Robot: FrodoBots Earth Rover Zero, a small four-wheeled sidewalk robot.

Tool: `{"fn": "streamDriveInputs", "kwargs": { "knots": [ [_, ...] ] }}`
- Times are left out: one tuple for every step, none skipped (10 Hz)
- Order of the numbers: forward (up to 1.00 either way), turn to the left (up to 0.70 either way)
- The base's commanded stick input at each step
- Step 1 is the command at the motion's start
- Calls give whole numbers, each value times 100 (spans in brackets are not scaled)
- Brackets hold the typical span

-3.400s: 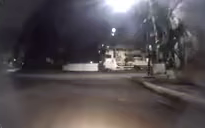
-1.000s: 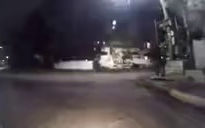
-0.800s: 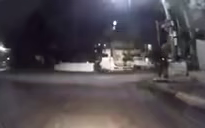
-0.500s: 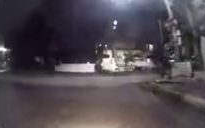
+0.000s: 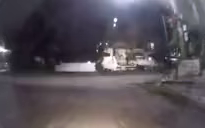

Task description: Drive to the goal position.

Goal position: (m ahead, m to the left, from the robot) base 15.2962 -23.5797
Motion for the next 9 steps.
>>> {"fn": "streamDriveInputs", "kwargs": {
  "knots": [
    [70,0],
    [70,0],
    [70,-18],
    [70,-35],
    [70,-35],
    [70,-35],
    [70,-35],
    [70,-35],
    [70,-35]
  ]
}}
